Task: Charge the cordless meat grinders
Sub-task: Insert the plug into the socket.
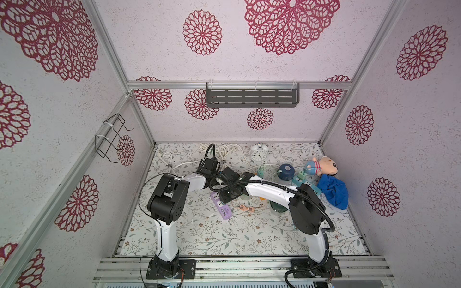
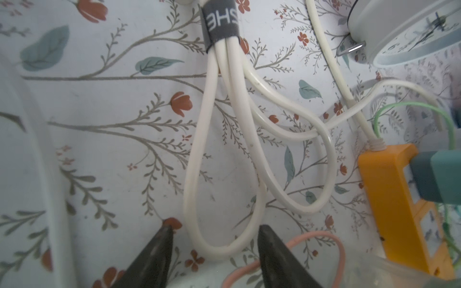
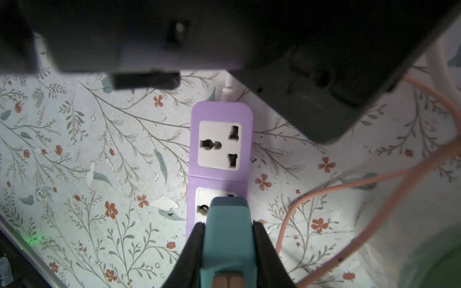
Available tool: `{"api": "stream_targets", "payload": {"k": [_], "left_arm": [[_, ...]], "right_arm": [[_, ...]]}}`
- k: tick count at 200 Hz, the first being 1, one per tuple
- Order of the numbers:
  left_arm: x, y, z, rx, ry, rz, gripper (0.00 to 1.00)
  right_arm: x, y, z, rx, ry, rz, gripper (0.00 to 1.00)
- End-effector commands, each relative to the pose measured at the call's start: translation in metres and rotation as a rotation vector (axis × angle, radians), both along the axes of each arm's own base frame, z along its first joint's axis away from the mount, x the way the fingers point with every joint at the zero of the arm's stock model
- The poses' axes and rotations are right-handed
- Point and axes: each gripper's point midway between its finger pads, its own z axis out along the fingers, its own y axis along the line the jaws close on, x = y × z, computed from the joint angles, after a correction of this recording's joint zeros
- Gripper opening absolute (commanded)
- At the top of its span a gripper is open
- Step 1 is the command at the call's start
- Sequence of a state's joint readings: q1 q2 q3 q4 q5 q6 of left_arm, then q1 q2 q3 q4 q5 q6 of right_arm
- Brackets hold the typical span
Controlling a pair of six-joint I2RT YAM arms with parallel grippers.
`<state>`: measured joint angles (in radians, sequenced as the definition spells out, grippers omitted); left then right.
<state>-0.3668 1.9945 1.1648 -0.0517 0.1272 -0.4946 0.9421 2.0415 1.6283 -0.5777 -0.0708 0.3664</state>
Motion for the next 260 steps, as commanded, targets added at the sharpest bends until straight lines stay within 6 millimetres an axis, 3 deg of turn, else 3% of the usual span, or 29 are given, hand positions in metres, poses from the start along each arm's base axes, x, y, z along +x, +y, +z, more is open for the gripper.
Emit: {"api": "stream_targets", "payload": {"k": [1, 48, 95, 139, 150, 192, 217, 260], "left_arm": [[0.0, 0.017, 0.026, 0.039, -0.025, 0.05, 0.69], [-0.02, 0.057, 0.037, 0.2, 0.036, 0.171, 0.83], [-0.074, 0.099, 0.027, 0.335, 0.172, 0.264, 0.9], [-0.114, 0.112, 0.016, 0.306, 0.215, 0.316, 0.95], [-0.115, 0.114, 0.021, 0.298, 0.196, 0.324, 1.0], [-0.109, 0.119, 0.044, 0.173, 0.169, 0.358, 0.97], [-0.13, 0.134, 0.054, 0.107, 0.138, 0.433, 0.97], [-0.171, 0.141, 0.109, -0.114, -0.061, 0.521, 0.97]], "right_arm": [[-0.001, -0.005, -0.013, -0.075, -0.015, 0.004, 0.0], [0.0, -0.005, -0.016, -0.092, -0.038, 0.004, 0.0], [0.0, -0.004, -0.022, -0.107, -0.045, 0.008, 0.0], [0.001, -0.002, -0.022, -0.1, -0.052, 0.012, 0.0], [0.0, -0.001, -0.023, -0.098, -0.047, 0.015, 0.0], [-0.001, -0.002, -0.021, -0.091, -0.049, 0.016, 0.0], [-0.001, -0.006, -0.024, -0.102, -0.05, 0.011, 0.0], [0.003, -0.007, -0.031, -0.131, -0.06, 0.006, 0.0]]}}
